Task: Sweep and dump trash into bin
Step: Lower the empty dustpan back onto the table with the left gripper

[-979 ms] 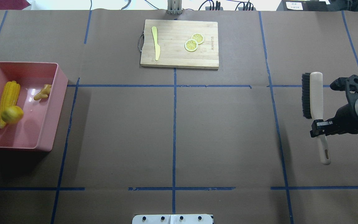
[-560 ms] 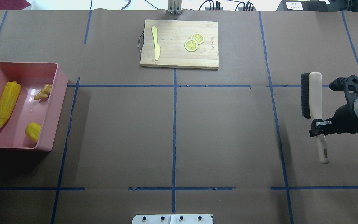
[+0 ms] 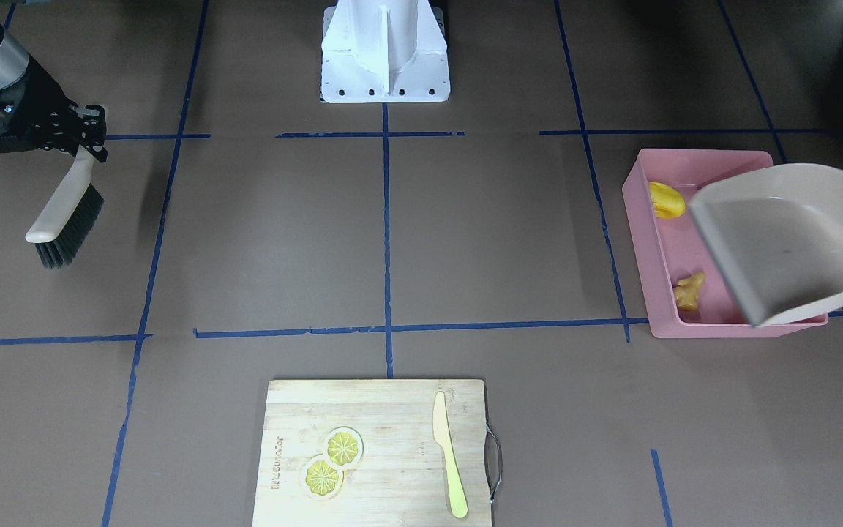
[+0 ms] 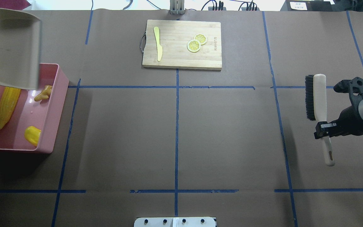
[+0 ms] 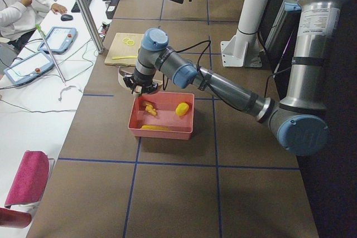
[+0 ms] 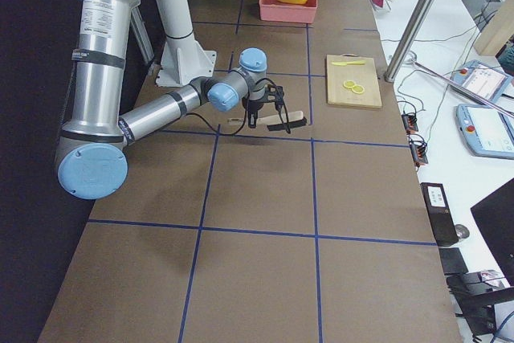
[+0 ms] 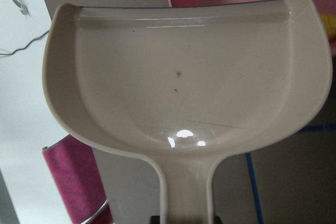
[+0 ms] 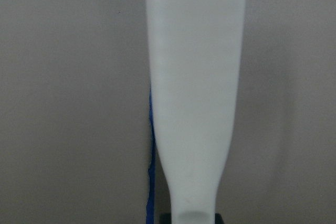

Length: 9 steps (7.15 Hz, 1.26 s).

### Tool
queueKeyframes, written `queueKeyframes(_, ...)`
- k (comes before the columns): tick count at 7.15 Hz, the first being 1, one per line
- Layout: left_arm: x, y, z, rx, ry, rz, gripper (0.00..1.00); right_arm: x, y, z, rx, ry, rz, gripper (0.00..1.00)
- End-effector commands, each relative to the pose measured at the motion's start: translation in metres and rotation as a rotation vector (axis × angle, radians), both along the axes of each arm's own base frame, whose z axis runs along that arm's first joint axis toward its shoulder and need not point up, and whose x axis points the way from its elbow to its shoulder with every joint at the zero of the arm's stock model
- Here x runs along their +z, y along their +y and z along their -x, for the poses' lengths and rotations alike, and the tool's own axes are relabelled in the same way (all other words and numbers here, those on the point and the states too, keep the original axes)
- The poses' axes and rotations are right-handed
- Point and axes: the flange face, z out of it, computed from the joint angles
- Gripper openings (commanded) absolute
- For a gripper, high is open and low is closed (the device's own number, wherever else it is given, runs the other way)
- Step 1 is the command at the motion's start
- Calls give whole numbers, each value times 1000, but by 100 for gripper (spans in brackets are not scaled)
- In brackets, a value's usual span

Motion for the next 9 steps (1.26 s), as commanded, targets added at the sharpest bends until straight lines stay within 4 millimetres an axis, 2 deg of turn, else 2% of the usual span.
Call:
queueKeyframes(1,-72,1,-134,75,130,123,10,1,0,0,0,2,1,1)
queueKeyframes(2,-97,21,-215,154,145,218,11,3,0,1,-9,2,2,1)
queueKeyframes(3,-105,36,-260,213,108,258,12,2,1,1,-17,-8,8,1)
queueKeyframes(5,-99,58,-326,266,42,244,13,0,0,1,-14,-10,2,1)
queueKeyframes(6,-100,61,-342,279,30,240,13,1,0,1,-12,-7,2,1)
queueKeyframes(7,-101,73,-360,292,11,214,14,-1,0,1,-12,-10,-2,1)
queueKeyframes(8,-110,85,-380,304,-1,182,14,-3,0,1,-10,-12,-5,2)
queueKeyframes(9,-120,84,-398,279,-2,185,14,-5,0,0,-9,-15,-7,2)
